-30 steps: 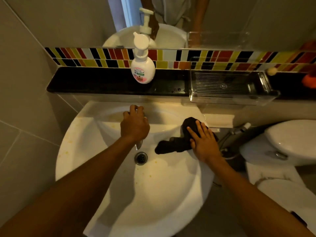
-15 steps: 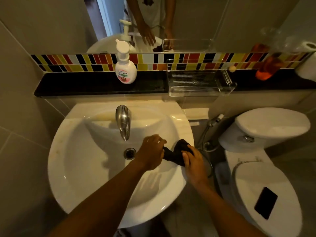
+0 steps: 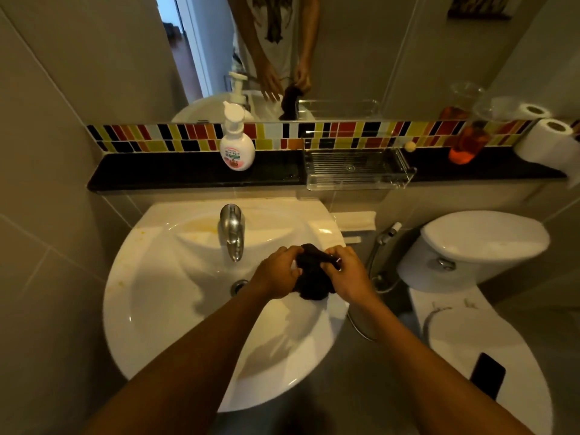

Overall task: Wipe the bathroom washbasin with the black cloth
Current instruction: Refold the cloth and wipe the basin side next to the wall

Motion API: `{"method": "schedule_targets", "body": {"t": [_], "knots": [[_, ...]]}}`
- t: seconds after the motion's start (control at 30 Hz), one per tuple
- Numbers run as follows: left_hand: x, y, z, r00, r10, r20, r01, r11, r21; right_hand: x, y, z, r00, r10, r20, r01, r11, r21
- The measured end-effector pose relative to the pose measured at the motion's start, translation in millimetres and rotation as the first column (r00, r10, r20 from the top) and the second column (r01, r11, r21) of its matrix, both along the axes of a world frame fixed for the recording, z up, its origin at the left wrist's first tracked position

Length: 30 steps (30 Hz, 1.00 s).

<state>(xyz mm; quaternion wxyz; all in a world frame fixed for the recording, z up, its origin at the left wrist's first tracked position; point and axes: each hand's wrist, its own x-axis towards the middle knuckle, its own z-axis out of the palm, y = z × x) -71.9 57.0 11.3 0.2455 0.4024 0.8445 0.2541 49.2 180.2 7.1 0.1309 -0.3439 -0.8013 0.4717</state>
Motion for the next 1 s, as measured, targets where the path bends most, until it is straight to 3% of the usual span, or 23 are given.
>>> {"method": "schedule_targets", "body": {"t": [0.13,0.33,0.47,0.63,0.87,1.0], "knots": [[-6.8,-9.1,38.2,0.966,0.092,0.242,-0.134,0.977,0.166,-16.3,-6.9,60.5,0.972,0.232,0.028,-0.234,0.966,0.113],[-24.3,-53.0,80.1,0.955,0.145,0.259,-0.218,0.935,0.280,-35.6,-22.2,147.4,0.907,0.405,0.114,-0.421,0.868,0.265],[-37.1,-101.3,113.9,0.931,0.182,0.315,-0.293,0.887,0.355,-54.8,-36.0,179.2,0.805,0.459,0.375,-0.588,0.702,0.402],[-48.1,-179.1,146.7,0.970,0.190,0.151,-0.233,0.904,0.358,-77.9,-77.3,194.9,0.686,0.485,0.542,-0.714,0.588,0.379],[-67.5,-302.7,146.6,0.962,0.262,-0.072,-0.255,0.962,0.102,-97.2,-162.4,188.2,0.645,0.609,0.461,-0.763,0.547,0.346],[-66.0,-369.0,146.7,0.937,0.323,-0.130,-0.314,0.946,0.080,-109.7,-207.1,185.2,0.591,0.683,0.429,-0.807,0.495,0.323]]}}
